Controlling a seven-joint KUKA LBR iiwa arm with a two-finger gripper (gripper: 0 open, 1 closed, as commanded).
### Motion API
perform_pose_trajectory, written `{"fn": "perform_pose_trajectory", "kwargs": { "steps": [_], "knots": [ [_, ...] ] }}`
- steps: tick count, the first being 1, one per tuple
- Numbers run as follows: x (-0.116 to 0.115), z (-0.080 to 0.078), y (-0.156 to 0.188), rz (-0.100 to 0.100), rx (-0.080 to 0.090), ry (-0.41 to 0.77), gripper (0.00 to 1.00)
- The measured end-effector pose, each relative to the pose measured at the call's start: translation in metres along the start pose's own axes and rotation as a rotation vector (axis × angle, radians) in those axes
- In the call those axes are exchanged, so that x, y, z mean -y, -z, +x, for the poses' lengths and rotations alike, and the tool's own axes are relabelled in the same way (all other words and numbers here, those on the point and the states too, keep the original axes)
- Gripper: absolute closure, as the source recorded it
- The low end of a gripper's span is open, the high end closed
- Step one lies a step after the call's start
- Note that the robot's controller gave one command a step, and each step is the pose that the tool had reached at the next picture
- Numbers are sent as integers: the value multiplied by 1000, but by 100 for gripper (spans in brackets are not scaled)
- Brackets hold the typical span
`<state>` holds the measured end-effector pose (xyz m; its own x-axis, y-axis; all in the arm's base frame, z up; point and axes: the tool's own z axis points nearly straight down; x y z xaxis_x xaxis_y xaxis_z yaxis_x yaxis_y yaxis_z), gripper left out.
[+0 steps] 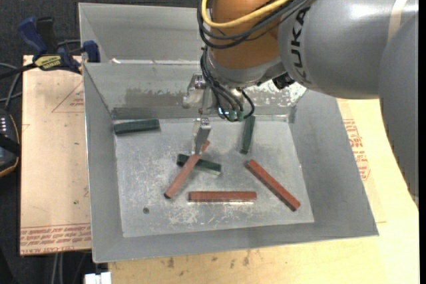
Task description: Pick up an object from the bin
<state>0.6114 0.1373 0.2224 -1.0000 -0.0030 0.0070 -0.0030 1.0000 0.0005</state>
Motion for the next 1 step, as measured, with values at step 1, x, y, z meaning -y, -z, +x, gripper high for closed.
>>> {"fn": "perform_pose_trajectory", "kwargs": {
  "steps": [1],
  "knots": [
    [1,-2,5,-1,8,-2,0]
  ]
}}
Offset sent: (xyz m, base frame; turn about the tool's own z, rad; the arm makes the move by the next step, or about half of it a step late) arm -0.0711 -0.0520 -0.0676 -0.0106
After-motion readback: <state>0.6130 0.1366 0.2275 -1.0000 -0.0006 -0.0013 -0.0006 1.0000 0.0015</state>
